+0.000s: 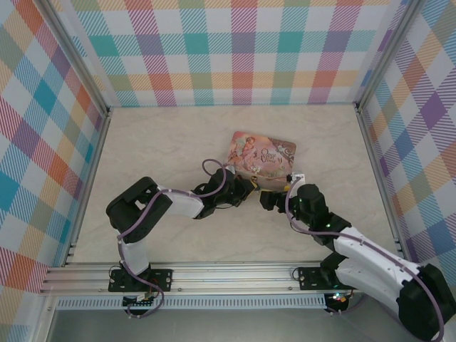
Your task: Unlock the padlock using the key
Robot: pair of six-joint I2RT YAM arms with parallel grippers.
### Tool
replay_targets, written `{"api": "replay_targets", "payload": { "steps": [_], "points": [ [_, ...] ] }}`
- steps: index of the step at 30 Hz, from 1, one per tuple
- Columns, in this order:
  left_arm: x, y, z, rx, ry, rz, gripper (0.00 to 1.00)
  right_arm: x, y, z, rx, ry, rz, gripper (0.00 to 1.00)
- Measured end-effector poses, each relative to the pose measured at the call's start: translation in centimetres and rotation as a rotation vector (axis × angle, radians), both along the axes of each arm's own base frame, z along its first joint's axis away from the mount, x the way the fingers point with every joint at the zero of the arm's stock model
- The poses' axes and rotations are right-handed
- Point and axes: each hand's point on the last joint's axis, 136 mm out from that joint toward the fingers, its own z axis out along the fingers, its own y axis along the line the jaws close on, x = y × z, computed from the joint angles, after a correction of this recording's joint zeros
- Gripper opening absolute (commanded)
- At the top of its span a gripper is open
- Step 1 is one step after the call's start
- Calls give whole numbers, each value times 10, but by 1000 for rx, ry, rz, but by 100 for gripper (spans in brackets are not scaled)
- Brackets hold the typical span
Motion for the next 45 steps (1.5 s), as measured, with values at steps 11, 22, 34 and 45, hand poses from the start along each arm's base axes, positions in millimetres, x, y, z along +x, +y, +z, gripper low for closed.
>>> {"api": "replay_targets", "payload": {
  "steps": [11,22,34,45],
  "points": [
    [-5,6,4,22,44,9,0,-2,-10,40,-224,-329,99,100],
    [-7,8,3,20,86,27,0,-17,28,6,-592,-455,327,88],
    [-7,7,4,9,102,36,0,-28,43,-36,-869,-520,451,68],
    [-7,7,4,4,108,38,0,-19,46,-52,-911,-515,433,59]
  ]
}}
